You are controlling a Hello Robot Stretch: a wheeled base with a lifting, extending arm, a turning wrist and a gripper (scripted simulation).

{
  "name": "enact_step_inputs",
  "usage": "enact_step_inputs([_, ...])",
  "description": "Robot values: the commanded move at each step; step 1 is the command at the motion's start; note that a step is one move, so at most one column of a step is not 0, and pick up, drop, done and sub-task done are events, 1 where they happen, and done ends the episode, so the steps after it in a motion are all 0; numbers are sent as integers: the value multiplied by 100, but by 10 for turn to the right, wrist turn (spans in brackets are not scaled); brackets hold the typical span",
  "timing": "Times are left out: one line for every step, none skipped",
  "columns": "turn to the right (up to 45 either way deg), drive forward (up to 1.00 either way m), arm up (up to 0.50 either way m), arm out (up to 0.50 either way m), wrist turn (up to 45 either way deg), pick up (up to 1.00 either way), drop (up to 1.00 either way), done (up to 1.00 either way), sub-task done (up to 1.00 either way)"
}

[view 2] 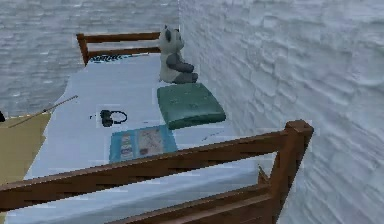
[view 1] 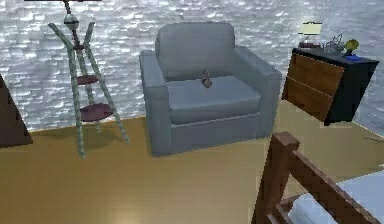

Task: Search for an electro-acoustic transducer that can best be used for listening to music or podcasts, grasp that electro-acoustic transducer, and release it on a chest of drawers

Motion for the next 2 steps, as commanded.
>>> enact_step_inputs([30, 0, 0, 0, 0, 0, 0, 0, 0])
enact_step_inputs([-150, 0, 0, 0, 0, 0, 0, 0, 0])
